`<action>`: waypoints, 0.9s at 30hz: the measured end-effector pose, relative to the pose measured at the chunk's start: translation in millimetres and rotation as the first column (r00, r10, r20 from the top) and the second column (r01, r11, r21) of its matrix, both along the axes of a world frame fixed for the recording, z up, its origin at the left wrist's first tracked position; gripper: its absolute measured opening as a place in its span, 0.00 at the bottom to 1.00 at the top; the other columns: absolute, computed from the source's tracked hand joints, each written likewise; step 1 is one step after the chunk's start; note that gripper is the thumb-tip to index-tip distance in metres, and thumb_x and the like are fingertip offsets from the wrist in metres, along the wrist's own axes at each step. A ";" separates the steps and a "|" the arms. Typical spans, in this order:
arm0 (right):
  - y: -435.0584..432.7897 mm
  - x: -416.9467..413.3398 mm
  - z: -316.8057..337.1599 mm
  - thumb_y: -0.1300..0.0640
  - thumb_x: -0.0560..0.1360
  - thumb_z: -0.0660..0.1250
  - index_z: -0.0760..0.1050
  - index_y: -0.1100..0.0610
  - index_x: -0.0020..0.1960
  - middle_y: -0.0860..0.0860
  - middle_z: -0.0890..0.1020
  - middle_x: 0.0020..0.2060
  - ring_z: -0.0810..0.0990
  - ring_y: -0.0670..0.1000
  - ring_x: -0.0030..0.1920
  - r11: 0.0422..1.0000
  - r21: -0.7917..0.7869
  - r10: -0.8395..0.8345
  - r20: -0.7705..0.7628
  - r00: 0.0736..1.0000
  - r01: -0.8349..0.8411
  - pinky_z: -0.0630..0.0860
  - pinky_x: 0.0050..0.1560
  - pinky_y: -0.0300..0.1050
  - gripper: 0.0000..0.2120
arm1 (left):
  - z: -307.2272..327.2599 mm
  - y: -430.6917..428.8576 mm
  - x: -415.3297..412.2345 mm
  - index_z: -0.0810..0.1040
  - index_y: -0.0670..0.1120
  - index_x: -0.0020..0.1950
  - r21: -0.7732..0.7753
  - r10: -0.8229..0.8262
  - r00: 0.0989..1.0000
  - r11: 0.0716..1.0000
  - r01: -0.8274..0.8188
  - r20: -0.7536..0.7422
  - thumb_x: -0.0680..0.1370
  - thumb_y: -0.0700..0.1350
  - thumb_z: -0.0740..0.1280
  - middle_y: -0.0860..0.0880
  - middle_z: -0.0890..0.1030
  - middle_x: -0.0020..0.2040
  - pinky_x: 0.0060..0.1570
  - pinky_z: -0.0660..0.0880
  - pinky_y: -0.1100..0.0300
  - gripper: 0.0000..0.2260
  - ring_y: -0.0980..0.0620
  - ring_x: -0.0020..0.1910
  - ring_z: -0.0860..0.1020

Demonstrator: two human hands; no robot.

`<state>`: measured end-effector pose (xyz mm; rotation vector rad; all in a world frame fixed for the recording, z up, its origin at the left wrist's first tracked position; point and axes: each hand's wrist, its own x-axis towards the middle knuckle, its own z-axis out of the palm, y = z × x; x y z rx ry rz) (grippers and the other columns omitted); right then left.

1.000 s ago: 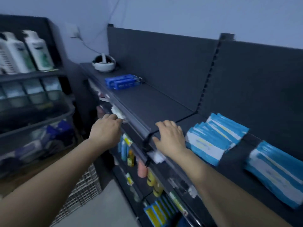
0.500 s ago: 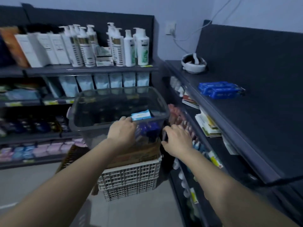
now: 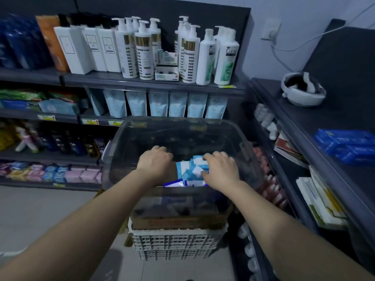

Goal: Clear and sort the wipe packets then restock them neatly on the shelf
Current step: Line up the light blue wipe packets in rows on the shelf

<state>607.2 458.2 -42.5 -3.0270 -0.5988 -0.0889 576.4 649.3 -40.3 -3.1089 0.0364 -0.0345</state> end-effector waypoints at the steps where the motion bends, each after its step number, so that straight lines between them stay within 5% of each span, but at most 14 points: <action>1: 3.8 15.8 -3.6 0.49 0.75 0.66 0.70 0.51 0.66 0.52 0.75 0.60 0.71 0.55 0.62 1.000 -0.010 0.006 -0.017 1.000 -0.006 0.67 0.61 0.49 0.20 | -4.7 4.0 13.3 0.77 0.48 0.57 0.007 0.002 1.000 1.000 -0.002 -0.016 0.77 0.42 0.61 0.49 0.76 0.55 0.45 0.71 0.56 0.10 0.48 0.57 0.72; 13: 19.3 133.7 -81.6 0.46 0.75 0.66 0.70 0.53 0.67 0.53 0.75 0.63 0.71 0.56 0.64 0.982 -0.187 -0.042 -0.334 0.942 -0.022 0.68 0.61 0.49 0.23 | -86.6 7.1 125.4 0.76 0.45 0.62 -0.101 0.011 0.934 0.994 -0.050 -0.357 0.77 0.43 0.63 0.46 0.76 0.59 0.53 0.75 0.54 0.13 0.47 0.56 0.75; 17: 23.7 151.3 -108.9 0.46 0.75 0.66 0.71 0.55 0.65 0.54 0.77 0.60 0.74 0.56 0.60 0.978 -0.210 -0.095 -0.453 0.887 -0.002 0.73 0.55 0.47 0.22 | -130.2 2.9 150.9 0.74 0.47 0.64 -0.166 -0.089 0.862 0.986 0.006 -0.499 0.78 0.46 0.63 0.45 0.78 0.59 0.51 0.76 0.53 0.15 0.45 0.56 0.77; 21: 26.5 161.4 -136.1 0.51 0.73 0.69 0.71 0.55 0.60 0.54 0.78 0.56 0.77 0.56 0.56 0.981 -0.186 -0.155 -0.567 0.809 0.058 0.73 0.47 0.46 0.18 | -167.5 -2.2 165.5 0.69 0.47 0.67 -0.307 -0.126 0.789 0.948 -0.082 -0.601 0.77 0.45 0.64 0.44 0.75 0.63 0.55 0.75 0.53 0.18 0.46 0.59 0.76; 27: 34.2 170.1 -157.5 0.48 0.75 0.67 0.74 0.56 0.57 0.54 0.78 0.55 0.76 0.55 0.55 0.960 -0.268 -0.224 -0.547 0.807 0.085 0.71 0.49 0.47 0.16 | -198.3 6.6 172.5 0.69 0.56 0.66 -0.444 -0.114 0.748 0.858 -0.258 -0.654 0.72 0.52 0.71 0.48 0.77 0.61 0.54 0.76 0.55 0.23 0.46 0.58 0.77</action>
